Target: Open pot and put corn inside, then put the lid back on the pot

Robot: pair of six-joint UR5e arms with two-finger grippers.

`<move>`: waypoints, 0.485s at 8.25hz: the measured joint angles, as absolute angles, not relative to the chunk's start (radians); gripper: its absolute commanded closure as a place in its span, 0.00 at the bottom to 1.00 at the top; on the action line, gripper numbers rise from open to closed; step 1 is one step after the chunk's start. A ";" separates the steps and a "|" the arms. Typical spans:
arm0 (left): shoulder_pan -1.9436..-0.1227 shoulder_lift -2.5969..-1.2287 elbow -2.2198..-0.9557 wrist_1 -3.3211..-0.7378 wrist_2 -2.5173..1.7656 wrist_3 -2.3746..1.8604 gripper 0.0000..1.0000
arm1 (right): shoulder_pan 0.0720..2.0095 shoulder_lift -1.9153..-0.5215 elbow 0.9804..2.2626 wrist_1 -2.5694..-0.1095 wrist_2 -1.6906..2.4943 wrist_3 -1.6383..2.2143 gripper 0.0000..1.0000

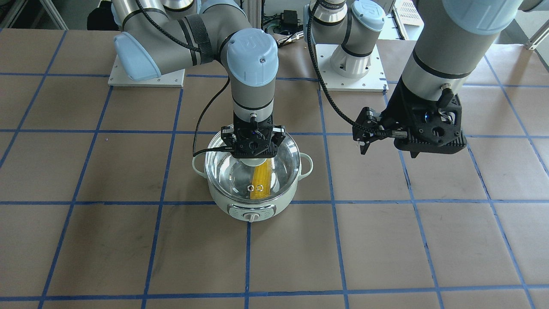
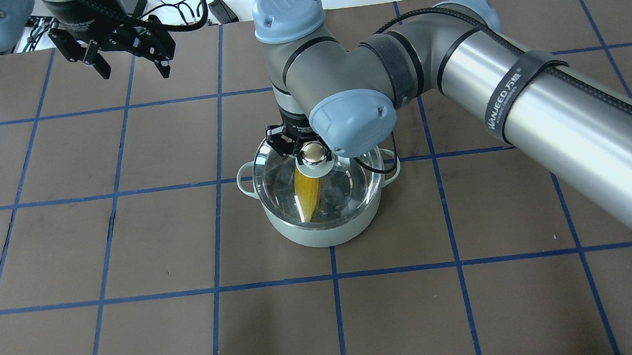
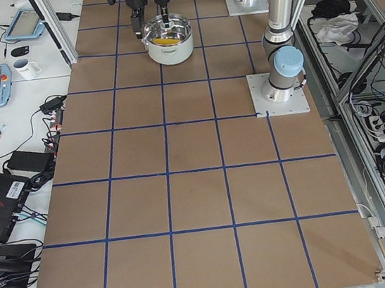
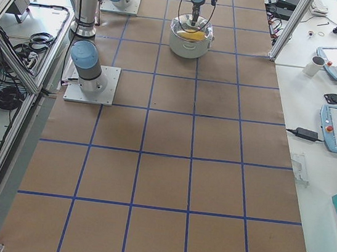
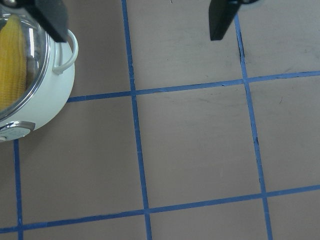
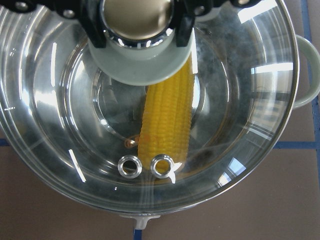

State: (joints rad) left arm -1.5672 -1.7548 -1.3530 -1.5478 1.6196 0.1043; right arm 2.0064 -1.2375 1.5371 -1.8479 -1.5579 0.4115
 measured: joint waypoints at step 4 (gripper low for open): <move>-1.568 -1.755 -1.353 -1.546 1.622 0.104 0.00 | 2.006 -1.228 1.537 -1.855 -1.559 0.375 1.00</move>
State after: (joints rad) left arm -1.5677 -1.7548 -1.3530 -1.5464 1.6224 0.1043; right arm 2.0064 -1.2278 1.5369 -1.8550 -1.5585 0.3750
